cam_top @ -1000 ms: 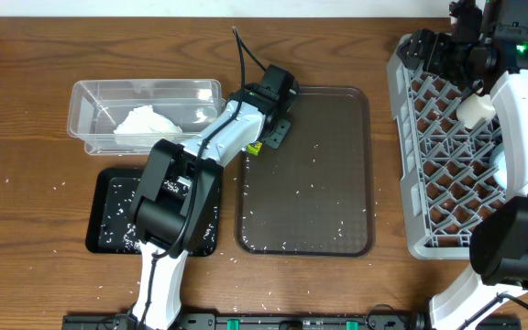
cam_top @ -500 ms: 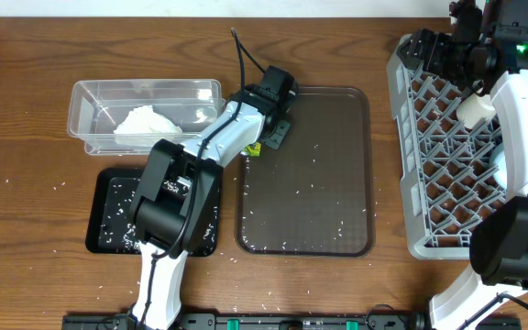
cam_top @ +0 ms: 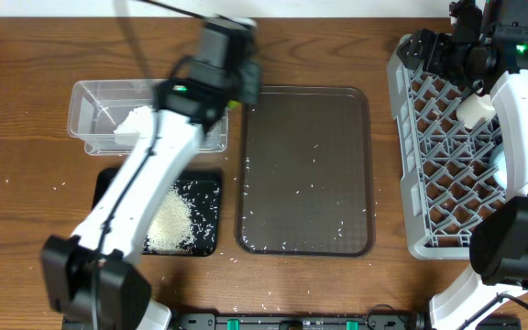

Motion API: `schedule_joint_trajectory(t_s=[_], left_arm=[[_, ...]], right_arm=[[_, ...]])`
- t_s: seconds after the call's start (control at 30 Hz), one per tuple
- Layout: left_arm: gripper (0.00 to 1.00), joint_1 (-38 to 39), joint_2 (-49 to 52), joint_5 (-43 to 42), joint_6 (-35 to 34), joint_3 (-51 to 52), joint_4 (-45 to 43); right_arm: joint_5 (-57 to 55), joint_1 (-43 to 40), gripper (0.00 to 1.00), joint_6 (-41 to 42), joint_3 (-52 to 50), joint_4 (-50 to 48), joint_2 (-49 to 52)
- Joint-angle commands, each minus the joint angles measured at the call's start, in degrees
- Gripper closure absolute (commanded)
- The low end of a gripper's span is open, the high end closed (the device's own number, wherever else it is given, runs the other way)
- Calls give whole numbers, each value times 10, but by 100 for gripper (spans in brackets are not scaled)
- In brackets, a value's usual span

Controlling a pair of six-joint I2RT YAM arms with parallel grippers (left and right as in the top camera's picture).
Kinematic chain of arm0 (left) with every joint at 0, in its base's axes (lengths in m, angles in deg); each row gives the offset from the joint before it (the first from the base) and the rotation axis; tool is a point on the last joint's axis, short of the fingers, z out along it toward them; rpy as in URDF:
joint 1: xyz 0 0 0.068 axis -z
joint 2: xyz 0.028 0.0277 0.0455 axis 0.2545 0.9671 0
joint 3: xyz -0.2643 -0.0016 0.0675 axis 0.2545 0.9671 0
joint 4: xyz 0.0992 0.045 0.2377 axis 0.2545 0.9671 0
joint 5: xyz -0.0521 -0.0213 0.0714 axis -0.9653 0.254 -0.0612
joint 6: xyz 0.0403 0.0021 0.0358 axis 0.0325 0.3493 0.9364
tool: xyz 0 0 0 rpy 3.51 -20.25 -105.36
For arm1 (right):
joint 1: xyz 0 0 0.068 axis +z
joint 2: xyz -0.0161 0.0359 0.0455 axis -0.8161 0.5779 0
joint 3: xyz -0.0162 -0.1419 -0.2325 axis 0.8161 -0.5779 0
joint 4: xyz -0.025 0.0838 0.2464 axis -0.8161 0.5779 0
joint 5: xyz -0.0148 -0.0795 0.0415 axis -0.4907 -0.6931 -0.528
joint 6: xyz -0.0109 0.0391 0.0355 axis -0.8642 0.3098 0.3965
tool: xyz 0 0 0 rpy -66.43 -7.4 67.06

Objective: Sort waste into correct bins and load items into the dishwasher rack

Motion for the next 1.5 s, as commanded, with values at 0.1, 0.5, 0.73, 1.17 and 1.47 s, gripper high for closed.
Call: schedule_joint_trajectory(t_s=[0.1, 0.5, 0.73, 1.17, 1.47], left_arm=[[94, -115, 22, 3, -193, 0, 30], [77, -240, 78, 3, -437, 5, 101], [32, -241, 77, 3, -437, 5, 97], [32, -241, -83, -7, -260, 5, 244], [32, -241, -181, 23, -217, 5, 363]], right_arm=[[2, 1, 1, 4, 7, 1, -5], [2, 1, 1, 4, 7, 1, -5], [2, 1, 1, 4, 7, 1, -5], [2, 1, 1, 4, 7, 1, -5], [2, 1, 1, 4, 7, 1, -5]])
